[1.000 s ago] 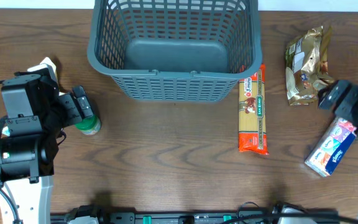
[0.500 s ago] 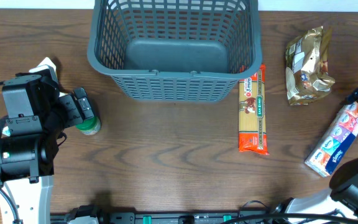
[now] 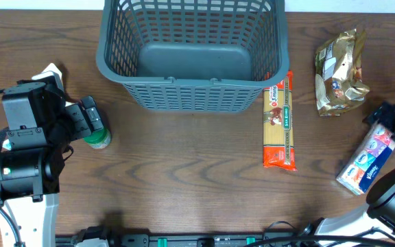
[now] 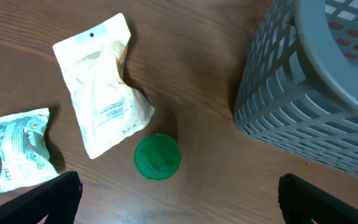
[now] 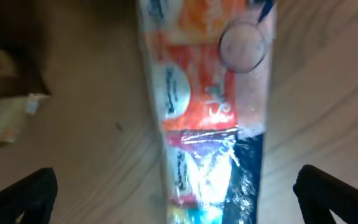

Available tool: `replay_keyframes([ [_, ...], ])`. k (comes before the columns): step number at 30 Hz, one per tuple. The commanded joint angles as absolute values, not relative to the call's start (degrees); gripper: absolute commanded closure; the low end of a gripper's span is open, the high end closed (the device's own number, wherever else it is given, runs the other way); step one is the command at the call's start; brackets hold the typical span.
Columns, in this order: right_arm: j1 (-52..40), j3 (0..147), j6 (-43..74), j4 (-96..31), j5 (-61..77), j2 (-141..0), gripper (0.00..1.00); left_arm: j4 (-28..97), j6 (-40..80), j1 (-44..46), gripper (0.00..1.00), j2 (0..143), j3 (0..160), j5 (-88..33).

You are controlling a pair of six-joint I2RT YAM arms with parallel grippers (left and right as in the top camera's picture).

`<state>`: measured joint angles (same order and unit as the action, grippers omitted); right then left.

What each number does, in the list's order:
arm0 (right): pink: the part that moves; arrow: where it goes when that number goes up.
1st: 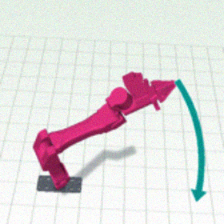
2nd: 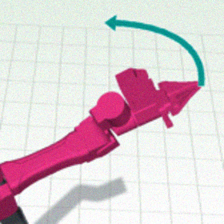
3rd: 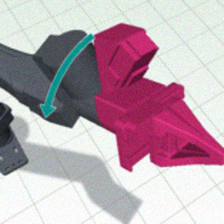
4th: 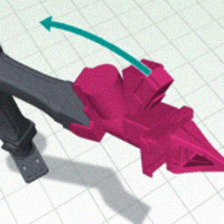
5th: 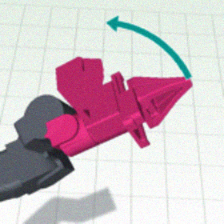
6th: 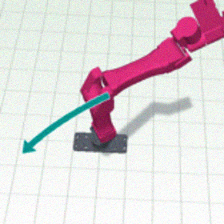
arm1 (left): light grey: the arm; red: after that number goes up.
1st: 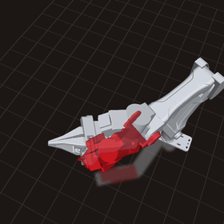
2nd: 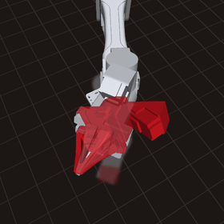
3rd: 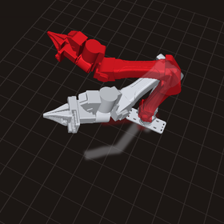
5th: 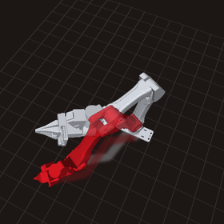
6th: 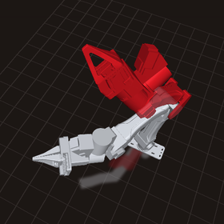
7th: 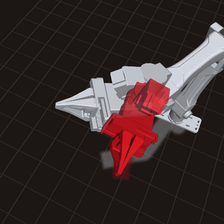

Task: Pack container
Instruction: 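Move the right gripper to the tissue pack and grasp it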

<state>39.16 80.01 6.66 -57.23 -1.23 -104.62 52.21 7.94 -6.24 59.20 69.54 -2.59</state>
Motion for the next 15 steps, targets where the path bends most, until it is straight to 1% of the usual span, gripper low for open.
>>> replay_keyframes([
  [1,39.77,74.98,5.32,-53.19,-1.21,-104.64,0.01,52.23,8.69,-6.52,0.02,59.27,70.52,-2.33],
  [15,39.77,60.6,9.39,-36.86,0.21,-104.64,0.01,52.45,8.69,-6.52,0.02,59.27,70.52,-2.33],
])
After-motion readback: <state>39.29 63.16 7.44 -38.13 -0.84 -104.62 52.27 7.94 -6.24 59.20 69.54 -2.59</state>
